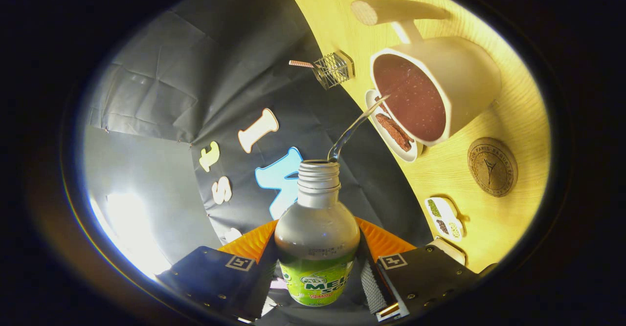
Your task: Take the bottle from table, then pour the juice into the cup, finally place the bottle on the coaster
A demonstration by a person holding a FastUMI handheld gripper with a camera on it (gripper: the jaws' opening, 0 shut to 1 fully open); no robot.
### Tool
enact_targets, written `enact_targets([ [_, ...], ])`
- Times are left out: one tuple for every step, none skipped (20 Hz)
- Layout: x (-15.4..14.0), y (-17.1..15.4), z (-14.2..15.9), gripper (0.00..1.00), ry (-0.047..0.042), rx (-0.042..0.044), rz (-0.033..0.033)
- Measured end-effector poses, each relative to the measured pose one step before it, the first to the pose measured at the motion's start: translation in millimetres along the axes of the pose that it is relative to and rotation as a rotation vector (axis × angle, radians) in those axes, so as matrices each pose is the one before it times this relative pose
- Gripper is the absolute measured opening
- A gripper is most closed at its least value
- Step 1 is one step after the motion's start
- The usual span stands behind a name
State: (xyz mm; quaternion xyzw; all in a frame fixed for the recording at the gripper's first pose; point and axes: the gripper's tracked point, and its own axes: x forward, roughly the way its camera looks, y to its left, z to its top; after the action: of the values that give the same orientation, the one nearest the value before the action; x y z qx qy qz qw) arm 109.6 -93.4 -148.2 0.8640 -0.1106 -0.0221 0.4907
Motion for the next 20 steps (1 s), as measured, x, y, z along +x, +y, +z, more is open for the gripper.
enact_targets([
  [0.29,0.99,-0.15,0.77,-0.00395,0.00955,0.00431],
  [0.40,0.01,0.72,0.77,-0.00870,0.01124,0.00152],
  [-0.28,-0.44,1.52,0.77,-0.00966,0.01655,-0.00196],
  [0.23,-1.36,0.93,0.77,-0.00795,0.02170,-0.00073],
  [0.70,1.26,1.22,0.77,-0.00795,0.02038,0.00086],
  [0.64,-1.03,0.22,0.77,-0.00500,0.01449,-0.00060],
  [0.55,0.32,0.45,0.77,-0.00286,0.00935,-0.00100],
  [-0.07,0.59,0.39,0.77,-0.00413,0.00579,0.00176],
  [-1.27,1.85,-0.06,0.77,-0.00547,0.00653,0.00321],
  [0.13,1.45,-0.22,0.77,-0.00448,0.00748,0.00462],
  [0.93,1.84,-0.13,0.77,-0.00413,0.00903,0.00336],
  [0.49,1.54,0.32,0.77,-0.00328,0.00901,0.00480],
  [1.08,2.25,-0.26,0.77,-0.00237,0.00855,0.00318],
  [0.07,1.06,-1.55,0.77,-0.00260,0.00680,0.00266],
  [0.73,1.99,-1.03,0.77,-0.00394,0.00786,0.00044],
  [1.64,2.75,-1.17,0.77,-0.00362,0.01013,0.00495],
  [1.28,3.76,-3.29,0.77,0.00247,0.00945,0.00569],
  [0.47,2.04,-2.99,0.77,0.00203,0.00720,0.00421],
  [1.33,4.01,-2.64,0.77,-0.00094,0.00604,0.00713],
  [1.33,3.72,-1.96,0.77,-0.00080,0.00523,0.00659],
])
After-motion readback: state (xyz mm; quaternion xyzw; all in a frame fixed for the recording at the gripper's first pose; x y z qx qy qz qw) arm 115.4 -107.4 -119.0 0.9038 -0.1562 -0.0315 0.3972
